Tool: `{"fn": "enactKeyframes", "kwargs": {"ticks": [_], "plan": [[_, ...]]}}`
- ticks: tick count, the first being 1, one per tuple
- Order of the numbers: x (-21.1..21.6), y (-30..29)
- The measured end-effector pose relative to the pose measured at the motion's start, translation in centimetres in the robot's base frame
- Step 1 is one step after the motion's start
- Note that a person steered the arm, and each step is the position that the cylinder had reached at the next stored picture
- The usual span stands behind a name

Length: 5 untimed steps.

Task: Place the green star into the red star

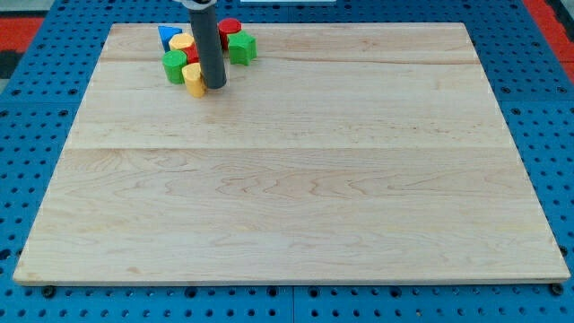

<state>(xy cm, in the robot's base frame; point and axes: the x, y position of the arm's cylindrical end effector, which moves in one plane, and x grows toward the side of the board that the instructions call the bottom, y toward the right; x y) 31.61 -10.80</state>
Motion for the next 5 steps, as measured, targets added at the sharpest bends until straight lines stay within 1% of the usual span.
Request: {"fn": "enactKeyframes", "kwargs": {"ticks": [1, 2, 3, 4, 5], "plan": [[-1.4, -0.7], [-0.4, -0.7], [0.5, 1.2], [-3.1, 7.4], [-5.3, 9.8]]}}
